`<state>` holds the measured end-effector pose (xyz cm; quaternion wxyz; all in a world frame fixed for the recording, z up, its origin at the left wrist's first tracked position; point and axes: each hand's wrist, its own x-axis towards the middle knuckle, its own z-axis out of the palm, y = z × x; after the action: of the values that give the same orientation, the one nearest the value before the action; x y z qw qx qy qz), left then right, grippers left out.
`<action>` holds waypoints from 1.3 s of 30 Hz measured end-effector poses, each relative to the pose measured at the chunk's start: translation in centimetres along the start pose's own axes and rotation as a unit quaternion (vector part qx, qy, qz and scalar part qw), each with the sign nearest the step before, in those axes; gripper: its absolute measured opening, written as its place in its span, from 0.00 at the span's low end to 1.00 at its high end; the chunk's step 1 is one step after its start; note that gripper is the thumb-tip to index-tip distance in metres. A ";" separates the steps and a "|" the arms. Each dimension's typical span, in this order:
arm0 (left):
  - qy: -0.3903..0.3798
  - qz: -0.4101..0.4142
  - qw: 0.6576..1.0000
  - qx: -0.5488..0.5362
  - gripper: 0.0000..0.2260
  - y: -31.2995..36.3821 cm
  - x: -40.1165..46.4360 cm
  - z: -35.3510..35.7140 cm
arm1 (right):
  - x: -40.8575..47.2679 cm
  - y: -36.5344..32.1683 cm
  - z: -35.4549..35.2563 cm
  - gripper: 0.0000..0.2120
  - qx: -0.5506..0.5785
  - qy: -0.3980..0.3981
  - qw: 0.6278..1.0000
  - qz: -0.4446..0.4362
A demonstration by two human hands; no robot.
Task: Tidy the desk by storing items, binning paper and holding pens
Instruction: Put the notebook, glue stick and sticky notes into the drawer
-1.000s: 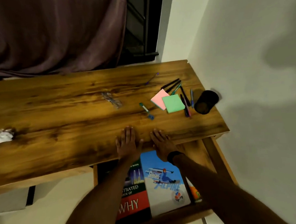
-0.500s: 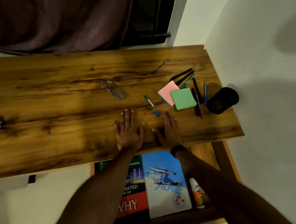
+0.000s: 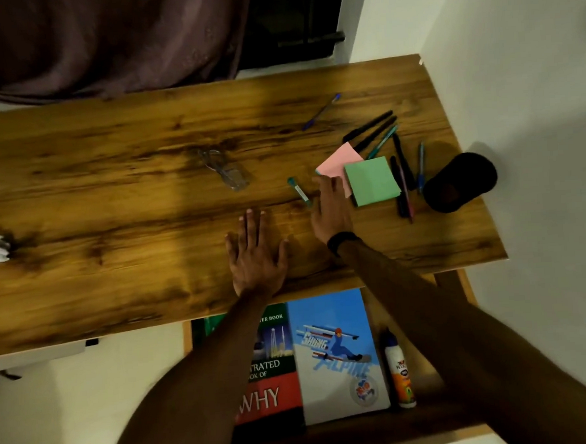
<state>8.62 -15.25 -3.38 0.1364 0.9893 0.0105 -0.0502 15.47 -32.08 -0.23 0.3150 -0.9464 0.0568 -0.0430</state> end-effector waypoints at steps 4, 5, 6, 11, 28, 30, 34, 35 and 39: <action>-0.002 0.000 1.000 -0.001 0.32 -0.1 0.1 0.0 | 1.9 -1.2 1.2 0.20 -0.083 -0.066 0.994 -0.018; -0.002 0.000 1.000 -0.001 0.32 -0.1 0.1 0.0 | 2.1 -1.1 1.5 0.22 -0.113 -0.084 0.990 -0.020; -0.002 0.001 1.000 0.000 0.32 -0.1 0.0 0.0 | 2.0 -0.9 1.7 0.21 -0.134 -0.092 0.987 -0.019; 0.009 0.004 1.000 -0.005 0.33 -0.1 -0.2 0.1 | -2.4 1.6 0.7 0.11 -0.066 -0.075 0.994 -0.033; 0.023 0.013 0.999 -0.018 0.32 0.1 -4.1 1.4 | -23.1 14.2 -7.1 0.06 -0.018 -0.075 0.985 0.156; 0.029 0.002 0.999 -0.015 0.32 0.8 -5.5 1.8 | -22.1 15.3 -6.3 0.03 -0.053 -0.114 0.983 0.134; 0.037 -0.021 0.999 -0.011 0.31 3.0 -7.9 3.1 | -19.8 16.5 -5.7 0.06 -0.102 -0.191 0.972 0.085; 0.041 -0.020 0.999 -0.006 0.31 3.4 -8.6 3.4 | -19.4 16.8 -5.4 0.08 -0.120 -0.208 0.968 0.076; 0.035 -0.006 0.999 0.004 0.32 4.4 -11.4 4.4 | -19.0 17.7 -4.6 0.15 -0.192 -0.268 0.943 0.038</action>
<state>-2.94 -20.78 -5.20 0.1317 0.9909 0.0208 -0.0162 -5.31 -46.27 -8.05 0.1325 -0.9627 0.0131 0.2357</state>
